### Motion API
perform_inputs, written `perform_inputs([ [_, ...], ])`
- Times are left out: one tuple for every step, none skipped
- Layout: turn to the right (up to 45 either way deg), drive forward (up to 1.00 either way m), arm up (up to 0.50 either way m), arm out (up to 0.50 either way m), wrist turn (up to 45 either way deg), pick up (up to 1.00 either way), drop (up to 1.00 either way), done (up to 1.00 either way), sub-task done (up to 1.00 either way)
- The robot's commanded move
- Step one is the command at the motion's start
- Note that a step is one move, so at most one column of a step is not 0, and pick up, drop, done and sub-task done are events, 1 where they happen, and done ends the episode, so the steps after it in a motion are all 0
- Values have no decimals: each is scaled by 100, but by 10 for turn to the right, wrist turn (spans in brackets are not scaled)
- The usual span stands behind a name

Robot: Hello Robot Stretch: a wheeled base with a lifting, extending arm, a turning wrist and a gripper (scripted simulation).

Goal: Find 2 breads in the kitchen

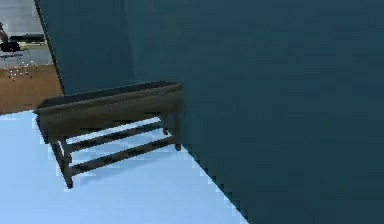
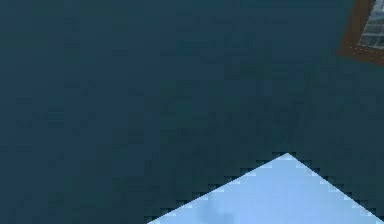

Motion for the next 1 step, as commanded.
perform_inputs([
  [0, 30, 0, 0, 0, 0, 0, 0, 0],
])
